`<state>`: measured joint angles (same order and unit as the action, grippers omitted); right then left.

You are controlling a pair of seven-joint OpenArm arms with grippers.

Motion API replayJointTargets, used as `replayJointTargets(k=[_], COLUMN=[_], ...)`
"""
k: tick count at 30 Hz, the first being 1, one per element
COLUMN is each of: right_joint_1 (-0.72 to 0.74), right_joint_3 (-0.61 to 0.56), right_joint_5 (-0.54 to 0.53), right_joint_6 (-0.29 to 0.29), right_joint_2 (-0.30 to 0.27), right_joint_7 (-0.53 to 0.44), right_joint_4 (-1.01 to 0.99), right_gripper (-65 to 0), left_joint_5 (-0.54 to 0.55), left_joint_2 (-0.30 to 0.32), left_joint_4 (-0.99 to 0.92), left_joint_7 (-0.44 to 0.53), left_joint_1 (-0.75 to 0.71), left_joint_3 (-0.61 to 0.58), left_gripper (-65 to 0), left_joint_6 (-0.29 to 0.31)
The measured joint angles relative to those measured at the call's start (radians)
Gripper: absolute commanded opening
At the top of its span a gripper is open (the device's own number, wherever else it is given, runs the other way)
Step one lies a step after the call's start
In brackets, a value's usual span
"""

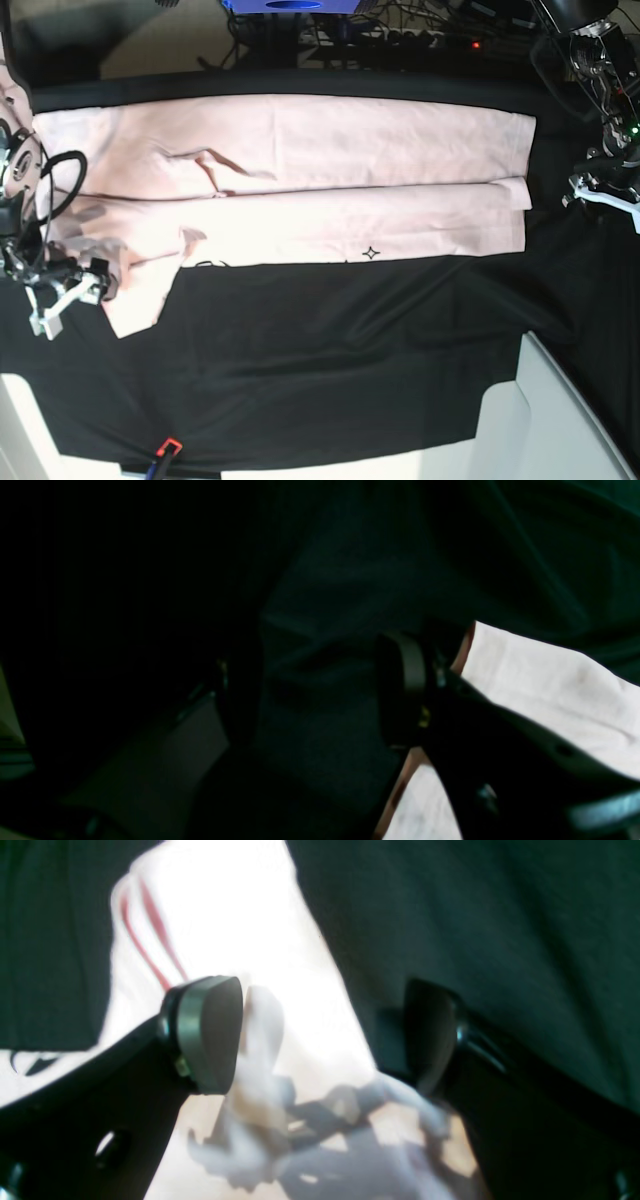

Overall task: Fold the T-shirt properly
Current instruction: 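Press and smooth the shirt end beside the right gripper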

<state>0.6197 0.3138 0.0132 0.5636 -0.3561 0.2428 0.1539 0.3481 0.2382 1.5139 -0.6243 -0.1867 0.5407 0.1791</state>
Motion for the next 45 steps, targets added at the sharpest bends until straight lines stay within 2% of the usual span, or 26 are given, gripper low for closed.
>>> replayJointTargets(k=[5,7,8,10,12,13,24,30,37,41,45], right_joint_1=[0.000,0.001,0.003,0.003,0.002,0.000,-0.028,-0.135,-0.275,-0.341,-0.396], right_joint_3=[-0.006,-0.044,-0.058,-0.068,-0.073,-0.073,-0.074,-0.073,-0.073,-0.076,-0.077], right_joint_5=[-0.004,-0.007,-0.006,-0.006,-0.003,-0.004,0.004,0.003,-0.005,-0.002,-0.009], right_joint_6=[0.003,0.003,0.003,0.003,0.003,0.003,0.004,0.011,0.011,0.014,0.018], right_joint_2=[0.013,0.013,0.013,0.016,0.021,0.024,0.025,0.030,0.071,0.097,0.111], right_joint_7=[0.002,0.001,0.002,0.002,0.007,0.007,0.036,0.205,0.402,0.513,0.565], right_joint_4=[0.000,0.001,0.003,0.003,0.003,0.005,0.147,0.362,0.714,0.864,0.970], right_gripper=[-30.0,-32.4,-35.7,-46.7,-61.2,-65.0,-65.0,-65.0,-65.0,-65.0,-65.0], left_joint_5=[0.000,0.000,0.000,0.000,0.000,0.000,0.000,0.000,-0.001,-0.003,0.000], left_joint_2=[0.001,0.001,0.000,0.001,0.001,0.001,0.000,-0.001,-0.002,0.003,0.000], left_joint_4=[0.000,0.000,0.000,0.000,0.000,-0.001,-0.002,-0.002,-0.002,-0.002,-0.002], left_joint_7=[0.000,0.000,0.000,0.000,0.000,0.000,0.000,0.000,-0.003,-0.004,-0.004], left_joint_1=[0.001,0.002,0.003,0.003,0.003,0.003,0.003,0.003,0.008,0.009,0.007], left_joint_3=[0.000,0.000,0.000,0.000,0.000,-0.001,-0.006,-0.006,-0.011,-0.056,-0.056], left_gripper=[-29.9,-29.9,-29.9,-29.9,-29.9,-29.9,-29.9,-29.9,-29.9,-29.9,-29.9], left_joint_6=[0.000,0.000,0.000,0.000,0.000,0.000,0.000,0.000,0.000,-0.001,0.001])
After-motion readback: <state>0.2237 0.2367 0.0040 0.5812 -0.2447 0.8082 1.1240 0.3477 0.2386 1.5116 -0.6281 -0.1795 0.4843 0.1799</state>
